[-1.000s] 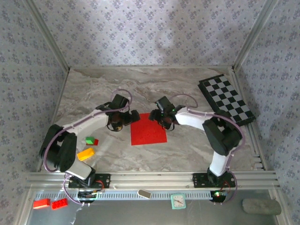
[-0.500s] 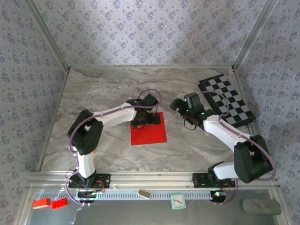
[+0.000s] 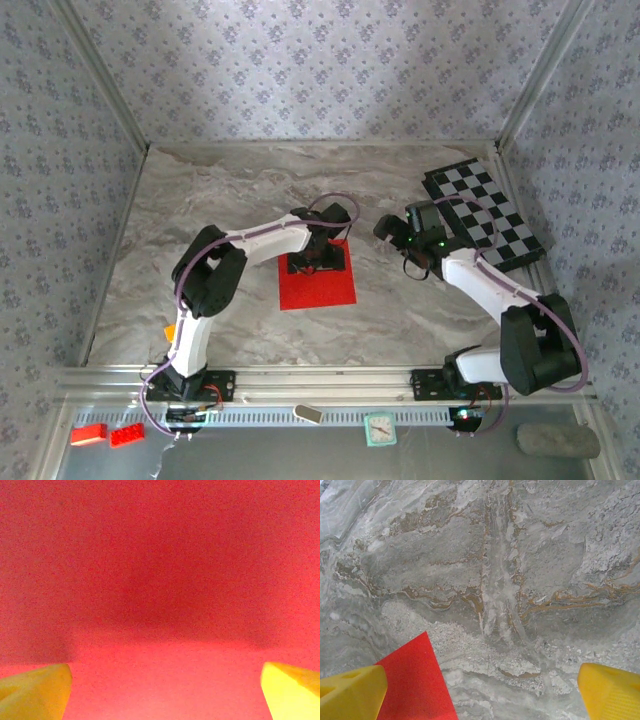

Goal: Fold a paper plane with a square sheet of paper (pick it up from the middle)
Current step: Rotate the square sheet of paper at the center of the table, then first fold in half a square sheet of paper at the center of the table.

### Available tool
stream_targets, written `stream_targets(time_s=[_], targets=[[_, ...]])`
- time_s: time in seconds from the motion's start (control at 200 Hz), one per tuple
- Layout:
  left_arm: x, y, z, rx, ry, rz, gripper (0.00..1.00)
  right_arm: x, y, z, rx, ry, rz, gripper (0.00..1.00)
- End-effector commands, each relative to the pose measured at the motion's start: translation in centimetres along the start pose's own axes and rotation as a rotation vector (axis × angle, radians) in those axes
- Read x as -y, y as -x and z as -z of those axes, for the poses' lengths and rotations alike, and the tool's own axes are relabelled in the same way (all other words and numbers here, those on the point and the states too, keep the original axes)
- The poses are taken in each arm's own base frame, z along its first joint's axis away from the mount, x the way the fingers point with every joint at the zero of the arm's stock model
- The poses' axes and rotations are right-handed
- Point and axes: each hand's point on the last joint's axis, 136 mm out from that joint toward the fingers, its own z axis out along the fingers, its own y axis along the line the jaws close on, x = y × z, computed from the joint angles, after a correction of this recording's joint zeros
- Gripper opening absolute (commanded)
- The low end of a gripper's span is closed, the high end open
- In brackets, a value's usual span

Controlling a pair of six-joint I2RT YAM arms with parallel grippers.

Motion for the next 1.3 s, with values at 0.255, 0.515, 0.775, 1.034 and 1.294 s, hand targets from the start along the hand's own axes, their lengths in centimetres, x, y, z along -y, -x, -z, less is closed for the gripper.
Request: stream_targets(time_s=[0.255, 0.515, 0.775, 1.034, 1.294], targets=[[-0.8, -1.3, -2.1, -0.045, 0.080, -0.017, 0.93, 0.3, -0.6, -1.1, -0.036, -0.010, 0.004, 1.00], [-1.0, -1.6, -2.7, -0.052, 0.084, -0.021, 0.86, 0.4, -0.4, -1.1, -0.032, -0.019, 0.000, 1.00], [-1.1, -1.7, -2.8, -0.054, 0.085, -0.019, 0.84, 0.2, -0.2, -1.2, -0.028, -0.016, -0.008, 1.00], [-1.1, -1.4, -2.2, -0.037, 0.084, -0.021, 0.80, 0.3, -0.3, -1.2, -0.033, -0.016, -0.012, 1.00], [-0.5, -0.4, 0.4, 0.035, 0.000, -0.003, 0.57, 0.0, -0.2, -1.1, -0.032, 0.008, -0.023, 1.00]])
